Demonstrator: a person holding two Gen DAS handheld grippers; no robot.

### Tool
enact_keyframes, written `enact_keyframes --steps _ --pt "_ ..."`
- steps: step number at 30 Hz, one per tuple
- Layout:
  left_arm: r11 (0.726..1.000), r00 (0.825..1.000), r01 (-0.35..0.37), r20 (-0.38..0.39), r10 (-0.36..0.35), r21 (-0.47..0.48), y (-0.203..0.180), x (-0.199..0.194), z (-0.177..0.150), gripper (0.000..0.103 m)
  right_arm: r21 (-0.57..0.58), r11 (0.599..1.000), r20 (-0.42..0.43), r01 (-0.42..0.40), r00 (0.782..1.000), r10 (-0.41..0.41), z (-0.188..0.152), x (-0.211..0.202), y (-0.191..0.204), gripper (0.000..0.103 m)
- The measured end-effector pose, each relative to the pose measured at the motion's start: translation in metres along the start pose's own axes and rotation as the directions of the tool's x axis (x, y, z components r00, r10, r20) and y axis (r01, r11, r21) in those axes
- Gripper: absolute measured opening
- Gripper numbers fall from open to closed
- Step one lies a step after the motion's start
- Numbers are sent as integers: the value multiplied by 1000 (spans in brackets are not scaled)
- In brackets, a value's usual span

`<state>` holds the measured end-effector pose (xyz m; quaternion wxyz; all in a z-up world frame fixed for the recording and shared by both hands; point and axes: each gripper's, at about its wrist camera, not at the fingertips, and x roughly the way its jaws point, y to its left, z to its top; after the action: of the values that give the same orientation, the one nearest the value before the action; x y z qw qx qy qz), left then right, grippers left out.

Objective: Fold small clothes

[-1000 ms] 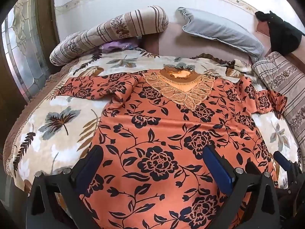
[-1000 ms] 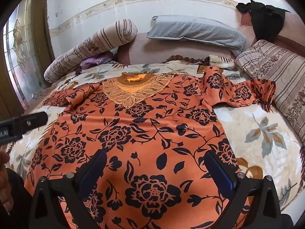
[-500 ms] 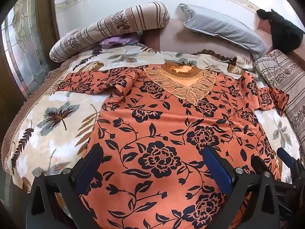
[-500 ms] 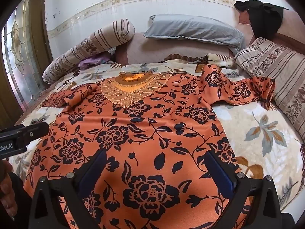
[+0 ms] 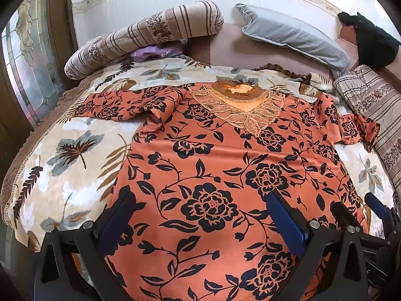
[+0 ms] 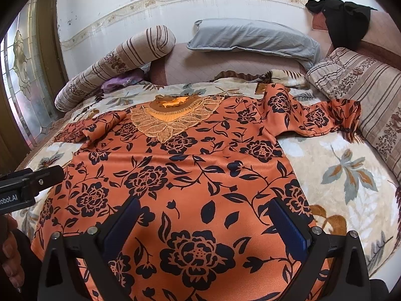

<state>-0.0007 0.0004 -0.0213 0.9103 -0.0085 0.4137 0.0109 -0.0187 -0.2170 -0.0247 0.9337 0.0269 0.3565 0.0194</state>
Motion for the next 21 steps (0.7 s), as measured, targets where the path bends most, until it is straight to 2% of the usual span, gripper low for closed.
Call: enact_keyframes --steps 21 --pt "1000 1000 1 -3 -1 1 2 2 -3 103 -1 1000 9 6 1000 -6 2 -2 0 103"
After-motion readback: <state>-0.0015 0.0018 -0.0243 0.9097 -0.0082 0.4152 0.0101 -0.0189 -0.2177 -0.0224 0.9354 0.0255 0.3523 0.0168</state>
